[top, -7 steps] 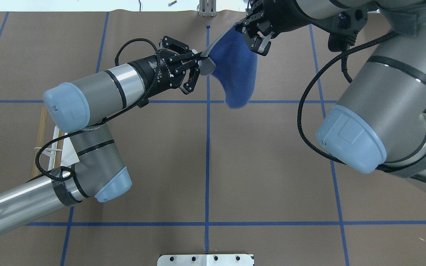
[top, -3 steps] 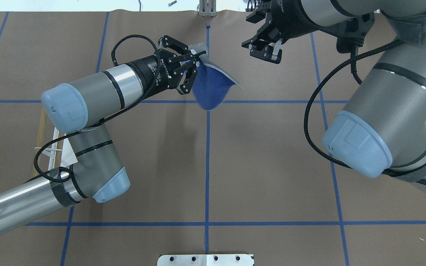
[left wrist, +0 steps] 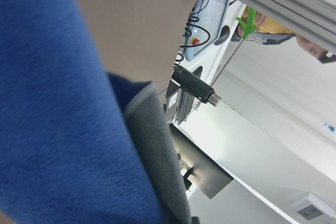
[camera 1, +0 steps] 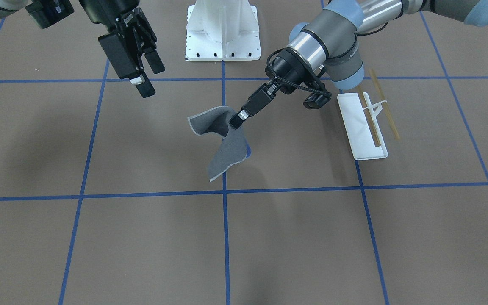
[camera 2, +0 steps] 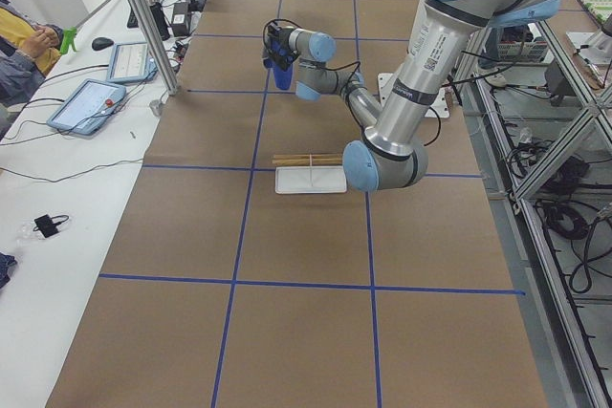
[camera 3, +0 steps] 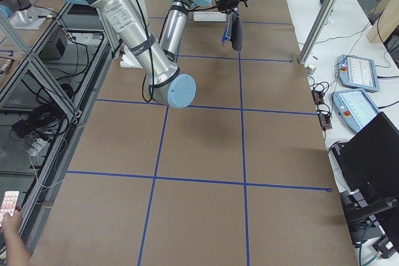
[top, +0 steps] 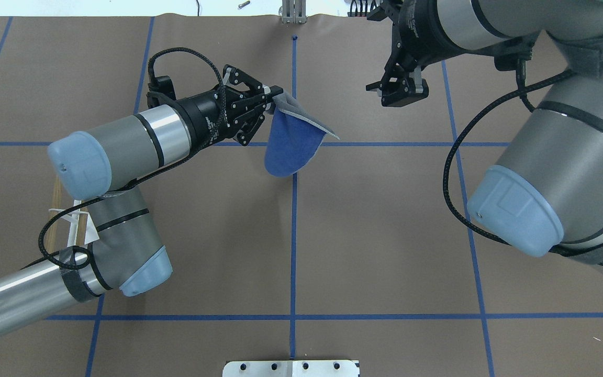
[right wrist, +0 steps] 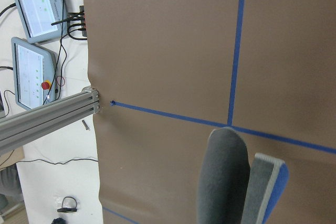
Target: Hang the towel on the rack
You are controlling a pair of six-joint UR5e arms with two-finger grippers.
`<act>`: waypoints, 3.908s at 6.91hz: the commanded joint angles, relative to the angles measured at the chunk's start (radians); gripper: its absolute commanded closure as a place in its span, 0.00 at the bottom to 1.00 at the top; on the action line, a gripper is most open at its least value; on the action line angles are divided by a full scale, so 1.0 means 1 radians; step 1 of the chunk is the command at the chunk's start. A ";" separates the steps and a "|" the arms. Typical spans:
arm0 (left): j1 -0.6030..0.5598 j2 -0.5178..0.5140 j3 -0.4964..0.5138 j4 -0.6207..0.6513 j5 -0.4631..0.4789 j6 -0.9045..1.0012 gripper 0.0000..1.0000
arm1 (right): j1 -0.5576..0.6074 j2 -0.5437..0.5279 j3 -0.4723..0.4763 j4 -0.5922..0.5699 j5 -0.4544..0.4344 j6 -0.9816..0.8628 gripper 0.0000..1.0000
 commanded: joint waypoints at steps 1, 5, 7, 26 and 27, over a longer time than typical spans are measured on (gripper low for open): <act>0.001 0.191 -0.138 -0.007 -0.094 0.224 1.00 | -0.002 -0.086 -0.001 0.000 -0.005 -0.286 0.00; -0.069 0.650 -0.300 -0.119 -0.351 0.606 1.00 | 0.005 -0.180 -0.001 -0.003 0.005 -0.719 0.00; -0.312 0.703 -0.203 -0.222 -0.636 0.633 1.00 | 0.008 -0.241 -0.002 -0.003 0.003 -0.832 0.00; -0.833 0.683 0.080 0.341 -0.633 1.942 0.02 | 0.460 -0.486 -0.189 -0.005 0.429 -1.828 0.00; -0.884 0.657 0.074 0.482 -0.646 2.096 0.02 | 0.551 -0.503 -0.270 -0.005 0.507 -2.040 0.00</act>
